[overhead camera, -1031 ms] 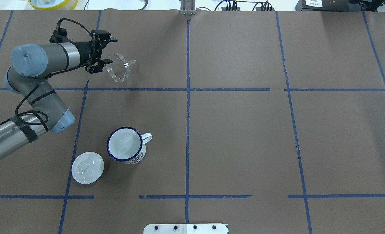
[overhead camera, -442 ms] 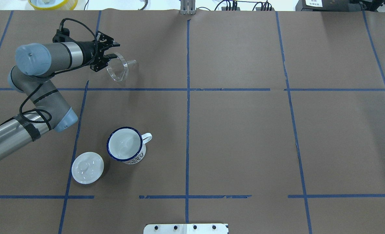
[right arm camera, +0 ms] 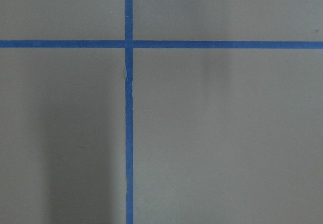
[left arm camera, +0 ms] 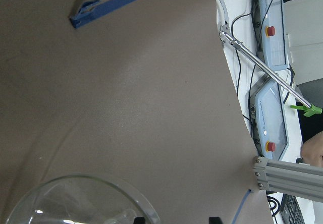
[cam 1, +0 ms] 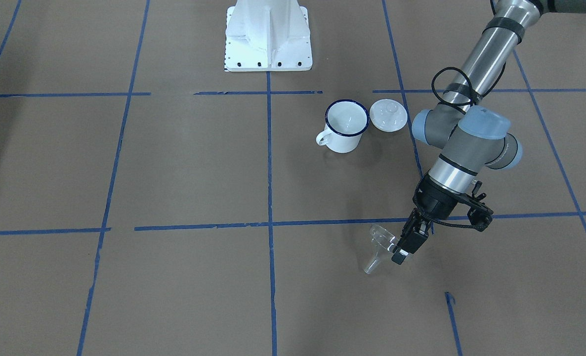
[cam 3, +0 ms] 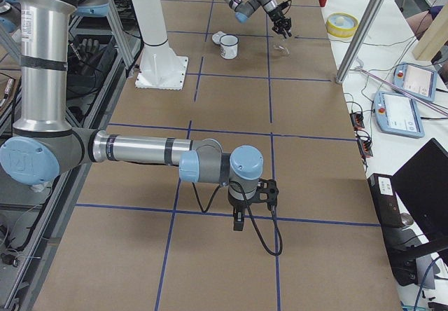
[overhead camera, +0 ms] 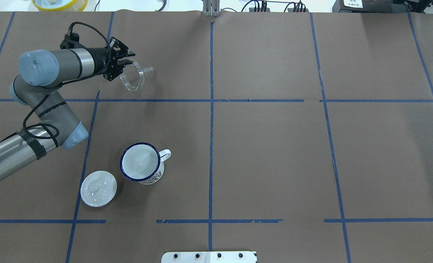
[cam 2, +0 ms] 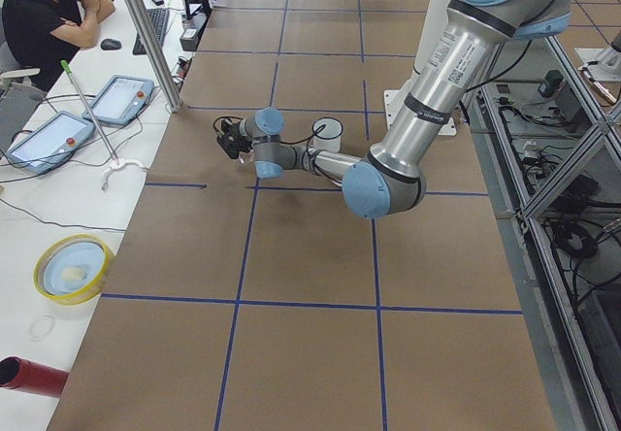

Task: Place funnel on cup
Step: 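Lower the left gripper and grasp the funnel rim, then lift the funnel and carry it above the open mug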

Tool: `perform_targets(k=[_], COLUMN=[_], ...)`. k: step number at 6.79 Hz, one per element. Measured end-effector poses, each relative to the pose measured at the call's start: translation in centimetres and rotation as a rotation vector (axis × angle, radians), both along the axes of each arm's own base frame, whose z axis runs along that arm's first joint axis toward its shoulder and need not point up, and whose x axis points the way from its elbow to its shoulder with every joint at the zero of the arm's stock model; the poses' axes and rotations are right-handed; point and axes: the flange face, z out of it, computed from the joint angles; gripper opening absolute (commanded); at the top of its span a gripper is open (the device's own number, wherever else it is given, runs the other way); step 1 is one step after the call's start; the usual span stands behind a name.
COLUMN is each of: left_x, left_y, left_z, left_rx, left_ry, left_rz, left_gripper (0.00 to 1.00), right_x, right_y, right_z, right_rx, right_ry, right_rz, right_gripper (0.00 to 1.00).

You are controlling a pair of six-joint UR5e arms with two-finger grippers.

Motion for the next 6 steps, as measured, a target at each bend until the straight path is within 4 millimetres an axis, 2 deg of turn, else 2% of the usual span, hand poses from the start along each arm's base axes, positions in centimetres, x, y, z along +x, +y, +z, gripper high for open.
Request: perform_targets(k=[2,3,4,6], left_x=[0.0,-0.5,-1.7,-3.6], left_y=[0.1,0.3,0.2,0.7], left_z=[-0.4,-1.4,-3.1,-8.4], left_rx=[0.010,0.032,0.054,0.023], left_ry=[0.009,0.031,0.058,0.031], left_rz=[0.001,-0.004,-0.016,-0.009], left_gripper=[0.00,0.00,0.00,0.00], right_x=[0.0,0.0,0.0,0.0], right_y=[0.0,0.0,0.0,0.0], right_z=[0.0,0.0,0.0,0.0], right_rx=[0.000,0.000,0.001,0.001], right_ry=[0.000,0.000,0.000,0.000], right_rz=[0.000,0.000,0.000,0.000], right_gripper=[1.00,1.00,1.00,1.00])
